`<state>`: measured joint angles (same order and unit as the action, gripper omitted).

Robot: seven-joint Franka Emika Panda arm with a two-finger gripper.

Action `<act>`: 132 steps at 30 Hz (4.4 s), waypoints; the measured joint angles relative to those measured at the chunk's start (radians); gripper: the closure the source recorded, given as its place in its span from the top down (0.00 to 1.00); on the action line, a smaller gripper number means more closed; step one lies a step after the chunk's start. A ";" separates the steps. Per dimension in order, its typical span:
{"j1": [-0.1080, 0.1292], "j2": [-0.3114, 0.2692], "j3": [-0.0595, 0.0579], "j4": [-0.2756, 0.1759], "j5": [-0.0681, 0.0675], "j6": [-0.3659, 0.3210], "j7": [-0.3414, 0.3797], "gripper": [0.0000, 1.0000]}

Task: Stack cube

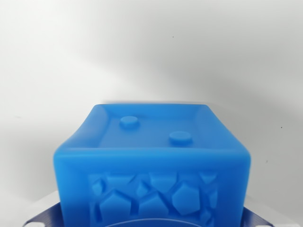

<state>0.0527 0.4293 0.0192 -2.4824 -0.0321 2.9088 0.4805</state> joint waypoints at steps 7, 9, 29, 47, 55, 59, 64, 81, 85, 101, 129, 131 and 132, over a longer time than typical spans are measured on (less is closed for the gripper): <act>-0.001 -0.029 0.001 -0.008 0.000 -0.020 -0.001 0.00; -0.001 -0.040 0.002 -0.010 0.001 -0.029 -0.001 0.00; -0.004 -0.165 0.007 -0.035 0.008 -0.127 -0.007 0.00; -0.004 -0.312 0.008 -0.045 0.021 -0.261 -0.015 0.00; -0.004 -0.373 0.008 -0.044 0.024 -0.319 -0.017 0.00; -0.008 -0.370 0.000 -0.039 0.026 -0.324 -0.012 0.00; -0.019 -0.368 -0.011 -0.030 0.027 -0.332 -0.004 0.00; -0.048 -0.367 -0.044 0.003 0.031 -0.364 0.036 0.00; -0.055 -0.366 -0.052 0.012 0.031 -0.371 0.046 0.00; -0.082 -0.355 -0.083 0.053 0.036 -0.402 0.087 0.00; -0.127 -0.325 -0.134 0.141 0.046 -0.461 0.165 0.00; -0.130 -0.322 -0.137 0.149 0.047 -0.465 0.171 0.00; -0.132 -0.321 -0.139 0.153 0.047 -0.468 0.174 0.00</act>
<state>-0.0793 0.1085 -0.1196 -2.3296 0.0152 2.4407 0.6548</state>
